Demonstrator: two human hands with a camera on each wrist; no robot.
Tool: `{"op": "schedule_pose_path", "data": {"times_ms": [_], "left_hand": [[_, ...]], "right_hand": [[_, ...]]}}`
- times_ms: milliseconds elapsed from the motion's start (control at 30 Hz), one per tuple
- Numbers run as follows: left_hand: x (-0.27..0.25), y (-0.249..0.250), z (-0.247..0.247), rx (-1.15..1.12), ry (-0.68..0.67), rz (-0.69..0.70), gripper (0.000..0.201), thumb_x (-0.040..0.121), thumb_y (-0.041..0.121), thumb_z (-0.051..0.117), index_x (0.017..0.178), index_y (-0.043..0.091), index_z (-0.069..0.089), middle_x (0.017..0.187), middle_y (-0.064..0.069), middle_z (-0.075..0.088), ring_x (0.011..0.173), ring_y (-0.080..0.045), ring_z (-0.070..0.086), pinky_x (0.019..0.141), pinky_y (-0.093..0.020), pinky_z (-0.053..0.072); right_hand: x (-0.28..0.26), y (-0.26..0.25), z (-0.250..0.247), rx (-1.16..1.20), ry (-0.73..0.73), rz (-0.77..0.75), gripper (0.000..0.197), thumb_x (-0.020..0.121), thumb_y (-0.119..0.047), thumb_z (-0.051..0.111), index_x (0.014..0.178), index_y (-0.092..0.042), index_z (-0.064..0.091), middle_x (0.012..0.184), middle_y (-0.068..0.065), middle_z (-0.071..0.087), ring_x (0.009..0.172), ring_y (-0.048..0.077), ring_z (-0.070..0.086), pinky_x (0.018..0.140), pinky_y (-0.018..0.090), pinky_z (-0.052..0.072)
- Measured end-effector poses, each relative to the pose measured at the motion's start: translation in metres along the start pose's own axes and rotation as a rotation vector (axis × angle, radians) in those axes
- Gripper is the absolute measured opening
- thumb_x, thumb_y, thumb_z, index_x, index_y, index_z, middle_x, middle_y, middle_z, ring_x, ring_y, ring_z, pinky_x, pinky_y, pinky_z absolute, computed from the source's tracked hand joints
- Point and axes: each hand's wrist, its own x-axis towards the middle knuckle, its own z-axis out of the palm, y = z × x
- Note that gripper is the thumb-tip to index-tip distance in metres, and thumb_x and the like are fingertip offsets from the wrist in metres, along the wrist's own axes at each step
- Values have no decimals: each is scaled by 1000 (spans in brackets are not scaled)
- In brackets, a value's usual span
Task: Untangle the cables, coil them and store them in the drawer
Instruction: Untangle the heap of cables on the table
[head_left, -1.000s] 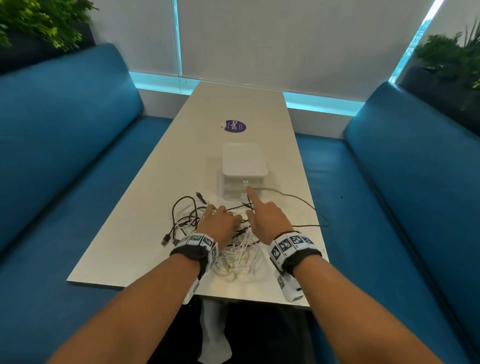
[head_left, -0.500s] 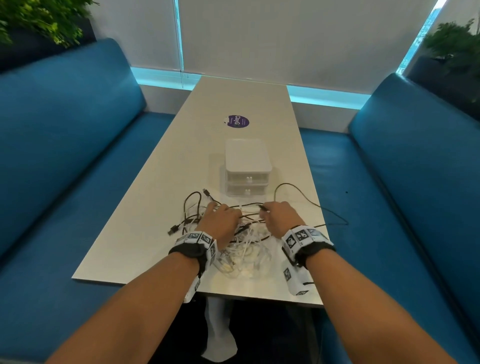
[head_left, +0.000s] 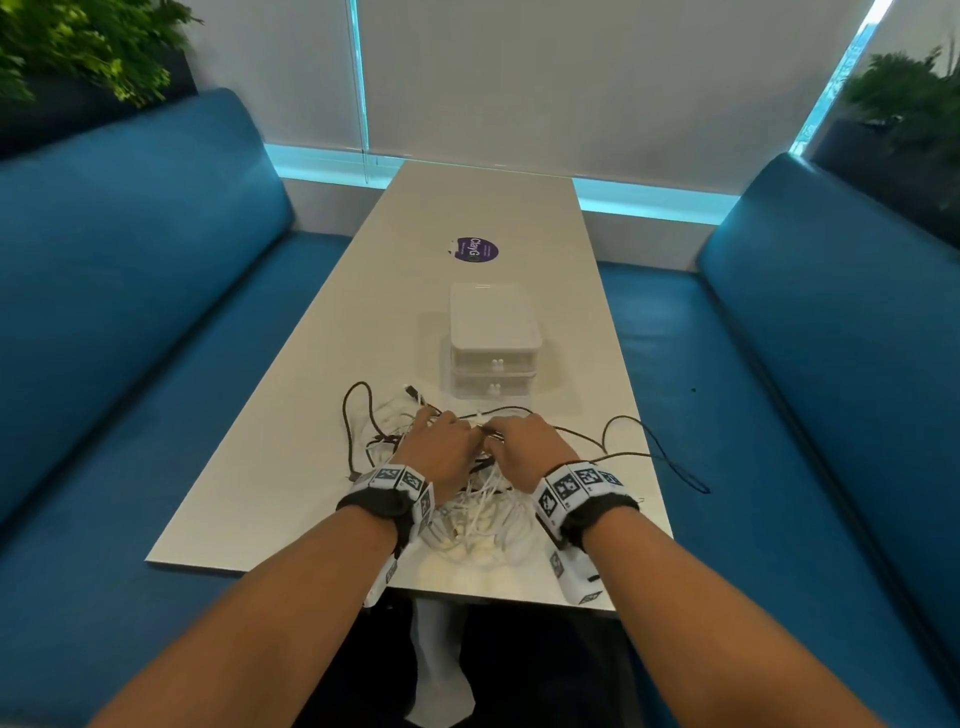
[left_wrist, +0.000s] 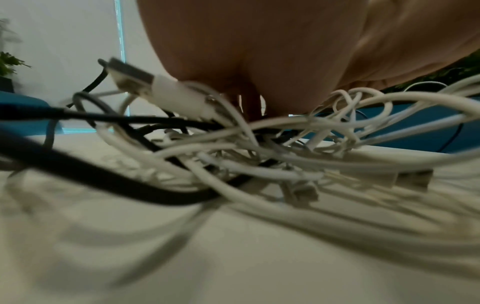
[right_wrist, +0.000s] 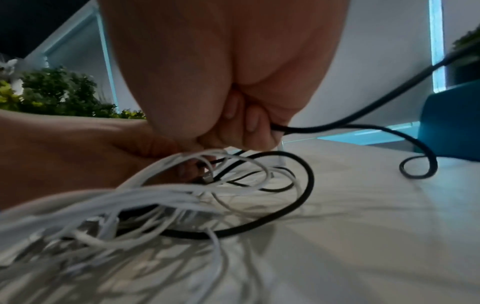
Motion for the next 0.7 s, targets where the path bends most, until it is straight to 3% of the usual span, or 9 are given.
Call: {"op": "schedule_pose_path", "data": {"times_ms": [167, 233, 367, 433, 533, 700], "left_hand": [[-5, -1, 4, -94, 41, 2, 16, 93, 13, 44, 99, 28, 47, 105, 7, 62, 111, -21, 51, 107, -46, 26], [-6, -7, 5, -115, 44, 11, 11, 100, 19, 41, 98, 28, 47, 109, 6, 63, 114, -21, 50, 107, -47, 26], [2, -14, 0, -63, 51, 38, 22, 106, 32, 35, 108, 27, 56, 111, 9, 66, 115, -19, 50, 107, -48, 25], [5, -14, -2, -17, 29, 24, 15, 102, 23, 44, 107, 29, 57, 108, 9, 67, 115, -19, 49, 108, -48, 23], [6, -9, -4, 31, 9, 2, 27, 91, 7, 54, 104, 31, 55, 102, 10, 67, 113, -19, 49, 108, -49, 23], [2, 0, -3, 49, 79, 61, 28, 94, 8, 46, 115, 26, 52, 113, 6, 64, 119, -20, 50, 114, -51, 16]], "right_hand": [[6, 5, -3, -55, 0, 0, 26, 101, -31, 49, 107, -10, 63, 106, 14, 66, 98, 33, 61, 78, 36, 46], [4, 16, -8, -63, 17, 40, 29, 102, -34, 46, 109, -9, 60, 101, 16, 64, 92, 35, 61, 72, 35, 44], [2, 33, -12, -92, 48, 137, 31, 103, -36, 41, 109, -9, 57, 99, 16, 62, 87, 35, 60, 69, 36, 44], [4, 29, -11, -108, 50, 150, 29, 103, -34, 42, 110, -10, 57, 101, 16, 61, 90, 35, 60, 74, 38, 49], [4, 15, -8, -92, 42, 81, 27, 99, -35, 49, 113, -15, 61, 104, 13, 63, 95, 34, 62, 82, 42, 53], [3, 8, -4, 47, 27, 1, 20, 97, -31, 56, 93, -12, 60, 95, 9, 67, 89, 29, 61, 70, 34, 44]]}}
